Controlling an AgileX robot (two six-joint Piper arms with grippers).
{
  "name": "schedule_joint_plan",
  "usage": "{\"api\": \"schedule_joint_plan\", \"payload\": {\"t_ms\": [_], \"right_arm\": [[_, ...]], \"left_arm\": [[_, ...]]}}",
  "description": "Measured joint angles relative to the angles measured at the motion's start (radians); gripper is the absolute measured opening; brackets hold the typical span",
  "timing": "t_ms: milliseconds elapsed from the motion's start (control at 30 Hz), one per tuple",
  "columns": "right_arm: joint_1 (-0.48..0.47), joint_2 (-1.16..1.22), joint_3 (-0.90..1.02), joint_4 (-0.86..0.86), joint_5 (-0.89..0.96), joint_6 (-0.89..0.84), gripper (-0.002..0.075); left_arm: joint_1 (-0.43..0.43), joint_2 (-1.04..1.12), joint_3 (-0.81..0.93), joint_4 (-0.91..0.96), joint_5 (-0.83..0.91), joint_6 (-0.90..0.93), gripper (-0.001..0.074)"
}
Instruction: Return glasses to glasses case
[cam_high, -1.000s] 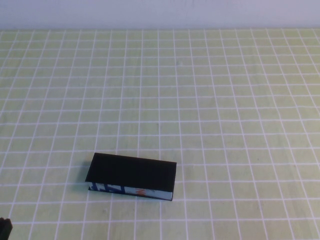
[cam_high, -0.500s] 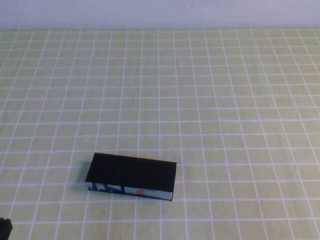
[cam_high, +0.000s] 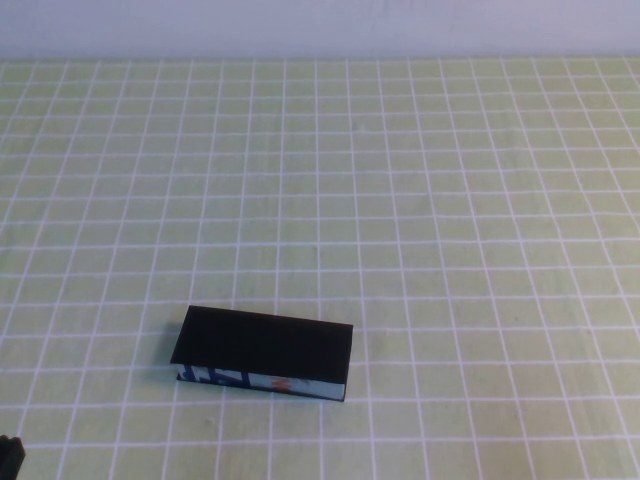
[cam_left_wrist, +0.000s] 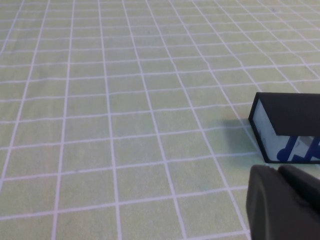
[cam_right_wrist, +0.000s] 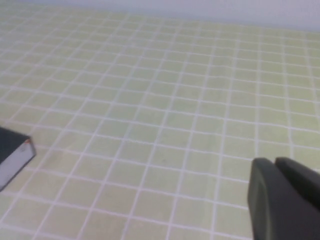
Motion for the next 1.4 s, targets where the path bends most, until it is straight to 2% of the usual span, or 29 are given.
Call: {"api": "schedule_joint_plan", "payload": {"t_ms": [200,333,600,1400], "right_arm": [[-0.238,-0.04,0.061,0.101,-0.073,0.0,-0.0018],[-0.296,-0.082,0.166,0.174,-0.159,0.0,-0.0018],[-0.298,-0.09,0.368,0.222,-0.209,0.0,-0.0018],[-0.3,-0.092,0.377,0.225,-0.26,-0.065,-0.0018]], "left_arm": [[0.0,0.0,0.0,0.0,0.0,0.0,-0.0003],[0.0,0.0,0.0,0.0,0.0,0.0,-0.0003],[0.0,0.0,0.0,0.0,0.0,0.0,-0.0003],[0.0,0.0,0.0,0.0,0.0,0.0,-0.0003]]}}
